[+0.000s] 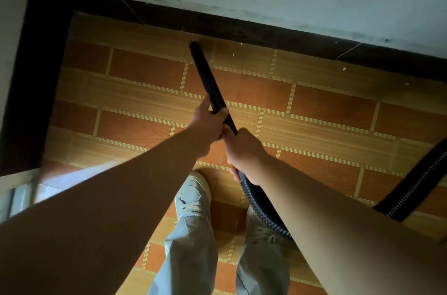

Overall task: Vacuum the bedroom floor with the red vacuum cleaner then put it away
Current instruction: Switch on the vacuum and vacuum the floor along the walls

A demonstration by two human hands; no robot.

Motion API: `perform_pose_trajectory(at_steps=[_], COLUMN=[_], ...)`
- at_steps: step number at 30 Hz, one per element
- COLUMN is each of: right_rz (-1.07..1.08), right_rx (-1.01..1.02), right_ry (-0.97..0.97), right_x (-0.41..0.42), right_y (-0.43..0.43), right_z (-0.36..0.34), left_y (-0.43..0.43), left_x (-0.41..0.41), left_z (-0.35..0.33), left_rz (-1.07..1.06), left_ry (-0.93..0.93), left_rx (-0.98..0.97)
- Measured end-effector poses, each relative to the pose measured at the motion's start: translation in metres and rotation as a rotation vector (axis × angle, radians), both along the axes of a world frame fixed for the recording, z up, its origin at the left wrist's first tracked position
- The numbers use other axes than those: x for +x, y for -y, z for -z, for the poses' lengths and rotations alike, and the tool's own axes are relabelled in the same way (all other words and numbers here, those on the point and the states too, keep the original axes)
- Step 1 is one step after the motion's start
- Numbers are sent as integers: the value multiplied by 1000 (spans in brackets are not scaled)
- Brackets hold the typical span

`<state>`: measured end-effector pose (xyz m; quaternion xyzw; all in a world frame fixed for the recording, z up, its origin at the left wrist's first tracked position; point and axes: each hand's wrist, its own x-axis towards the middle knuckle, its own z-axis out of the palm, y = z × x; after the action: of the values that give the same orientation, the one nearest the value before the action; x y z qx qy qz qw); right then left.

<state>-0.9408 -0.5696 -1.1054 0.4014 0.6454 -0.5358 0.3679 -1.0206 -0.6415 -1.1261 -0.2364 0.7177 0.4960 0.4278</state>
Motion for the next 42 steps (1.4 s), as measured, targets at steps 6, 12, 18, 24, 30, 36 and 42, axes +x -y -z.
perform_pose_trajectory(at_steps=[6,12,18,24,30,36,42], right_rz=[-32,56,119,228,268,333,263], right_rx=[-70,2,20,48,25,-18,25], right_ry=[29,59,38,81,67,59,86], right_x=[0,37,58,98,79,78,98], right_y=[12,11,-4,1,-16,-23,-21], right_z=[-2,-6,-2,2,1,5,-3], left_y=[22,10,-9,-18,-37,-48,-44], left_x=[5,30,46,77,58,56,77], left_z=[-2,-7,-5,-8,-7,-5,-1], left_rz=[-48,58,105,206,206,230,241], left_ry=[9,46,46,74,57,47,85], left_rx=[-36,-25,-6,-2,27,26,18])
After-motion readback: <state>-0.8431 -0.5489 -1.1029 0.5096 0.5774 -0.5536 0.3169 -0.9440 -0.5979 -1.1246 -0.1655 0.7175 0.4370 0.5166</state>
